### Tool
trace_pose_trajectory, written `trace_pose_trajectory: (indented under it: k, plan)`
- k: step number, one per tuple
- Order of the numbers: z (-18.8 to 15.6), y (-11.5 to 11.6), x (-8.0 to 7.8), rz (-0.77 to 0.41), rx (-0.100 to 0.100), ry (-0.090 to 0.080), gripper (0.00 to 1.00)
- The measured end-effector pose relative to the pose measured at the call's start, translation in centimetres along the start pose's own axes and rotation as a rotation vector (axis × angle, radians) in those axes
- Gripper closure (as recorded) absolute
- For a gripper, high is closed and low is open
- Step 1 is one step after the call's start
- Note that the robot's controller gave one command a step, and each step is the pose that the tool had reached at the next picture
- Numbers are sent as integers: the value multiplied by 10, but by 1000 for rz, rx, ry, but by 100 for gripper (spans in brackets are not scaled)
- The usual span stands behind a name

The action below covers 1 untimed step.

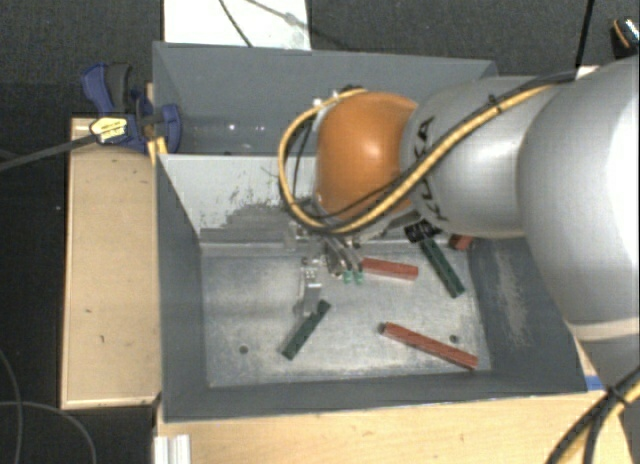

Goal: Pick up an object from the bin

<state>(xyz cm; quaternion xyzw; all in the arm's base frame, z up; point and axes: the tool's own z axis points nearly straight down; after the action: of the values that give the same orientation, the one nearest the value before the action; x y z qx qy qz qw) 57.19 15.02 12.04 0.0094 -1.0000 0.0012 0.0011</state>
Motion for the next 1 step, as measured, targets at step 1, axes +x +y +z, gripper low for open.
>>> trace_pose_trajectory:
  k: [1]
  plan:
    - [52, -54, 58, -207, -1, 2, 0]
